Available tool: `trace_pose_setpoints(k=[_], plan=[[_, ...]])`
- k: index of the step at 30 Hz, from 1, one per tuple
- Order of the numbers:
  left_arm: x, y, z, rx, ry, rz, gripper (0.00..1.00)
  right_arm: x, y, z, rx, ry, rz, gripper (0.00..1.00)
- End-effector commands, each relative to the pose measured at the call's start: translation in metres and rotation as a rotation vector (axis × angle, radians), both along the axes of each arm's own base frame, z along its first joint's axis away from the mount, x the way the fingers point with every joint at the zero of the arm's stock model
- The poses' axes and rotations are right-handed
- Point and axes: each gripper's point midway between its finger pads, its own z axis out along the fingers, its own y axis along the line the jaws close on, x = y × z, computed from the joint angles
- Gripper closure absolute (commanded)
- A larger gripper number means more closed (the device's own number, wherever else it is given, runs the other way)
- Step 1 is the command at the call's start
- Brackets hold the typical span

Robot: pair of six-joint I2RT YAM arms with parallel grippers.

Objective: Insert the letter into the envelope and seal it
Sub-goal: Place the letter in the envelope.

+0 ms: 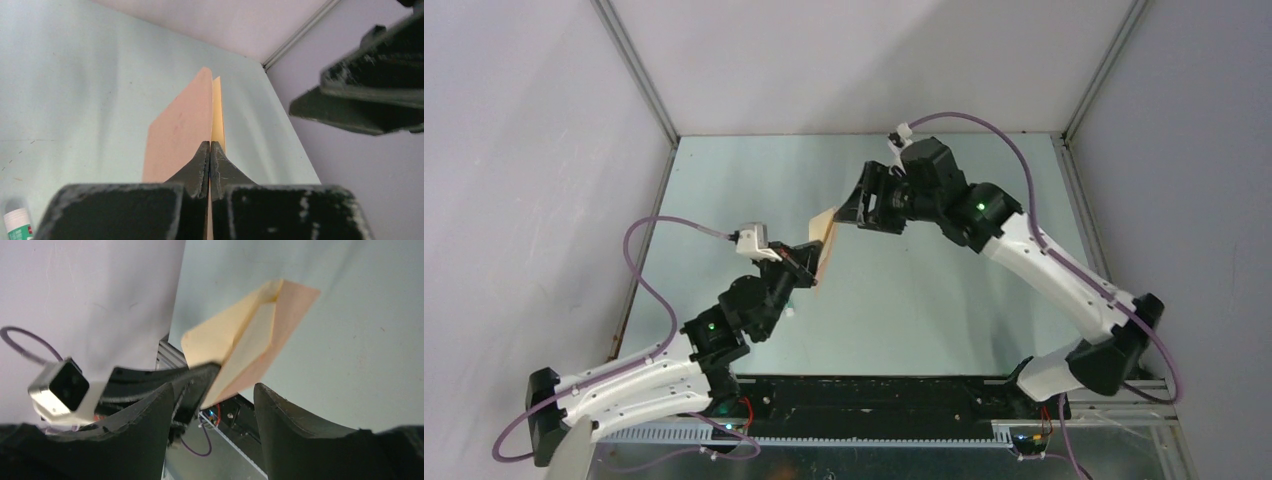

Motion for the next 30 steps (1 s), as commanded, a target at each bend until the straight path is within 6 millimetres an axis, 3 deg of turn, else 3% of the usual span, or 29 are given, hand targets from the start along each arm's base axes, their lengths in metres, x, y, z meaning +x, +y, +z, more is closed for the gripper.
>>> trace_pose_setpoints(k=[1,5,14,21,30], plan=[[-0.002,-0.005,0.037,-0.080,-0.035,-0.059,1.00,-0.008,-0.021,0.010,0.016,-0.066,-0.067,0.37],[-0.005,-0.009,0.047,-0.098,-0.063,-0.097,1.00,-0.013,-0.029,0.005,-0.038,-0.082,-0.150,0.35],[-0.011,-0.009,0.057,-0.140,-0.080,-0.138,1.00,-0.002,-0.008,0.003,0.008,-0.093,-0.139,0.35],[-0.013,-0.008,0.066,-0.177,-0.094,-0.151,1.00,0.002,0.007,-0.017,-0.002,-0.047,-0.101,0.36],[-0.014,-0.004,0.075,-0.237,-0.093,-0.153,1.00,-0.001,0.010,-0.048,-0.041,-0.005,-0.099,0.37]])
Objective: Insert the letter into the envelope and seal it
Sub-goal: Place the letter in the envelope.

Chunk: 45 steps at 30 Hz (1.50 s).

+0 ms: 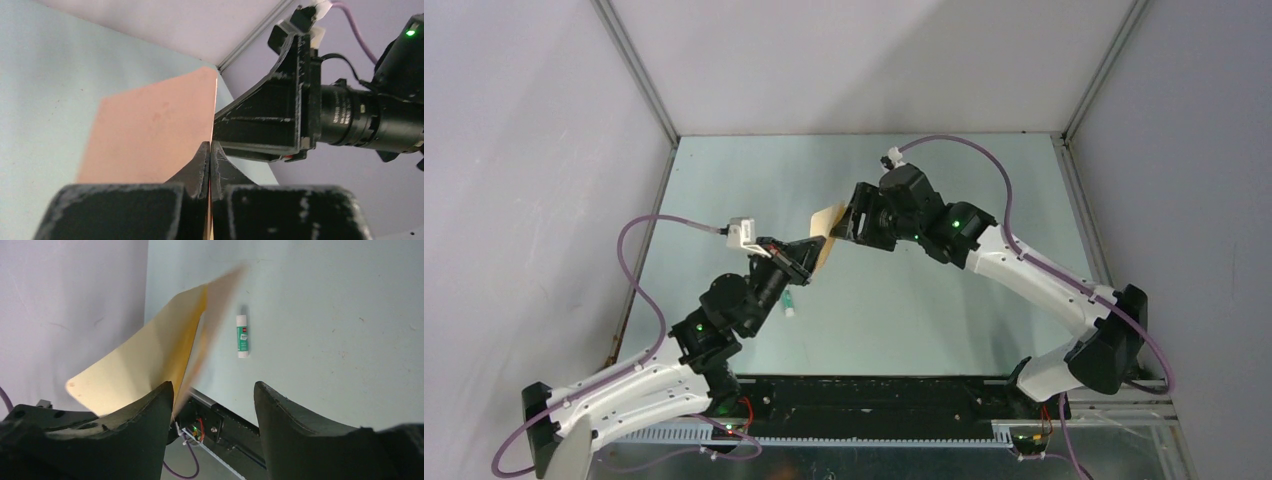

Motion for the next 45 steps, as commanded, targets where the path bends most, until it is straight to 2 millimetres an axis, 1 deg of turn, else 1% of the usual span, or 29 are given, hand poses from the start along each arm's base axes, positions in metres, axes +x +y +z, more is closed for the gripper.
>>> trace_pose_setpoints(k=[1,5,7,11,13,15,16,17,19,20,23,26,29,30,31,32,33,34,35,36,45], plan=[[-0.004,0.005,0.043,-0.119,-0.051,-0.010,1.00,0.002,0.005,0.002,0.018,-0.015,0.003,0.37],[-0.004,0.006,0.047,-0.136,-0.055,-0.012,1.00,-0.001,0.005,0.009,0.033,-0.030,0.018,0.37],[-0.004,0.005,0.048,-0.137,-0.057,-0.018,1.00,-0.002,0.005,0.017,0.056,-0.046,0.034,0.36],[-0.004,0.002,0.048,-0.129,-0.047,-0.025,1.00,-0.007,0.005,0.041,0.126,-0.097,0.071,0.35],[-0.003,0.002,0.047,-0.126,-0.043,-0.024,1.00,-0.007,0.002,0.050,0.155,-0.106,0.064,0.35],[-0.003,0.002,0.046,-0.126,-0.042,-0.024,1.00,-0.006,-0.001,0.053,0.167,-0.099,0.048,0.37],[-0.003,0.002,0.045,-0.126,-0.041,-0.024,1.00,-0.006,-0.003,0.052,0.163,-0.086,0.037,0.40],[-0.003,0.002,0.045,-0.126,-0.041,-0.026,1.00,-0.006,-0.005,0.052,0.162,-0.082,0.030,0.47],[-0.003,0.002,0.046,-0.130,-0.042,-0.027,1.00,-0.006,-0.007,0.049,0.152,-0.063,0.017,0.57],[-0.004,0.001,0.046,-0.131,-0.043,-0.028,1.00,-0.006,-0.007,0.049,0.156,-0.057,0.013,0.61],[-0.004,-0.001,0.047,-0.134,-0.045,-0.035,1.00,-0.007,-0.002,0.048,0.170,-0.044,0.027,0.63],[-0.004,-0.001,0.049,-0.134,-0.048,-0.038,1.00,-0.008,0.003,0.047,0.189,-0.022,0.049,0.60],[-0.004,-0.002,0.050,-0.135,-0.049,-0.041,1.00,-0.007,0.005,0.045,0.190,-0.017,0.049,0.62],[-0.004,-0.002,0.050,-0.137,-0.050,-0.041,1.00,-0.007,0.006,0.043,0.187,-0.013,0.048,0.69],[-0.005,-0.002,0.052,-0.140,-0.052,-0.043,1.00,-0.006,0.006,0.041,0.183,-0.008,0.046,0.73],[-0.005,-0.002,0.052,-0.141,-0.054,-0.045,1.00,-0.006,0.007,0.039,0.179,-0.004,0.046,0.84],[-0.005,-0.002,0.053,-0.143,-0.056,-0.046,1.00,-0.005,0.008,0.038,0.178,0.001,0.045,0.88],[-0.006,-0.002,0.054,-0.145,-0.058,-0.049,1.00,-0.005,0.009,0.036,0.176,0.006,0.047,0.96],[-0.006,-0.002,0.055,-0.145,-0.058,-0.050,1.00,-0.005,0.009,0.035,0.175,0.009,0.047,0.98],[-0.006,-0.002,0.055,-0.146,-0.059,-0.051,1.00,-0.005,0.010,0.033,0.173,0.014,0.047,1.00],[-0.007,-0.005,0.057,-0.153,-0.064,-0.064,1.00,-0.006,0.014,0.032,0.165,0.018,0.053,1.00]])
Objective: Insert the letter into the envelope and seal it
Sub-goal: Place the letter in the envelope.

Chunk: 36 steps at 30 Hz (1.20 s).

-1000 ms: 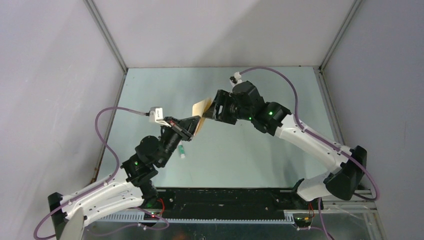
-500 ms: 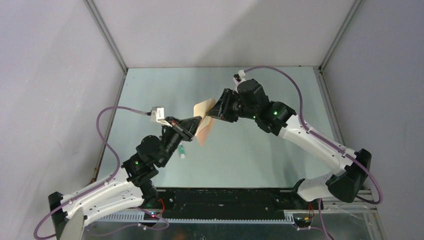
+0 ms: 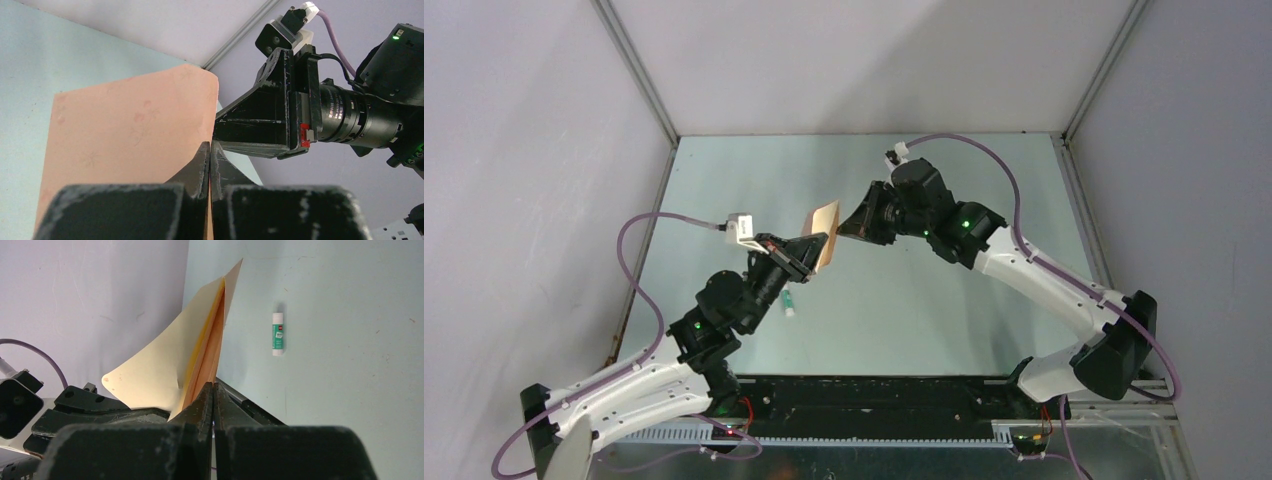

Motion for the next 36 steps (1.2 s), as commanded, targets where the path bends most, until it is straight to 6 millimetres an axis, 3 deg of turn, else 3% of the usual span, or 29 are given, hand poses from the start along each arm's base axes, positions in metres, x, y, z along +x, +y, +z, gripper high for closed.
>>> trace_pose_setpoints(k=[1,12,16,19,23,36], plan=[[-0.005,-0.001,0.041,-0.092,-0.060,-0.027,1.00,0.000,0.008,0.012,0.025,-0.023,0.018,1.00],[-0.004,0.002,0.039,-0.074,-0.062,-0.018,1.00,-0.013,0.030,0.036,0.063,-0.056,0.124,1.00],[-0.003,0.003,0.037,-0.061,-0.061,-0.011,1.00,-0.016,0.027,0.041,0.056,-0.025,0.117,1.00],[-0.002,0.003,0.036,-0.053,-0.061,-0.005,1.00,-0.017,0.022,0.042,0.046,-0.011,0.098,0.89],[-0.002,0.004,0.034,-0.050,-0.058,-0.004,1.00,-0.014,0.012,0.035,0.009,0.000,0.052,0.83],[-0.002,0.003,0.032,-0.049,-0.059,-0.005,1.00,-0.021,0.003,0.042,0.076,0.002,0.044,0.74]])
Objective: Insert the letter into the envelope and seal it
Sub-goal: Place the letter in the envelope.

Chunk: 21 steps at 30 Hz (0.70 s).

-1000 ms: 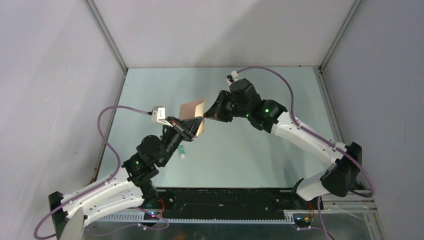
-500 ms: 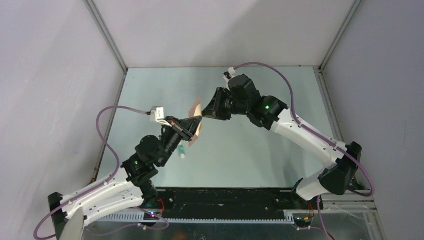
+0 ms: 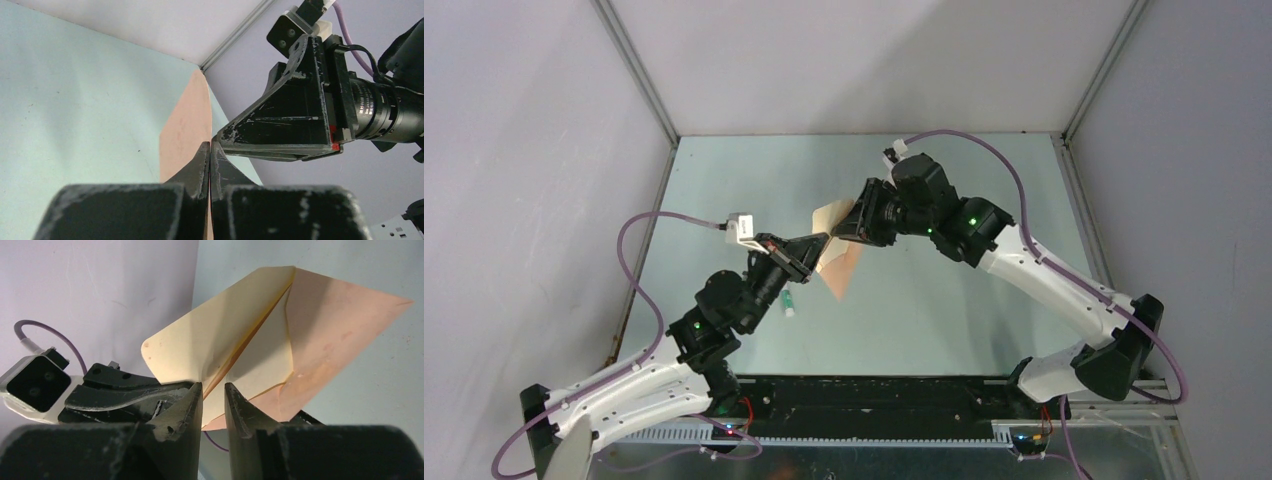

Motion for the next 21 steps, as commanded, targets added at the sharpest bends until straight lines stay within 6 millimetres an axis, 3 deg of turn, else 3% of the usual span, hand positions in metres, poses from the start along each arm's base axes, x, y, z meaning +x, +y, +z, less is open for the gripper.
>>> trace_pose_setpoints(k=[1,21], plan=[[-0.001,0.005,0.031,-0.056,-0.051,0.009,1.00,-0.003,0.000,0.020,0.068,-0.029,0.007,0.74],[-0.003,0.006,0.038,-0.084,-0.060,0.002,1.00,-0.005,0.015,-0.007,0.034,0.023,0.039,0.77]])
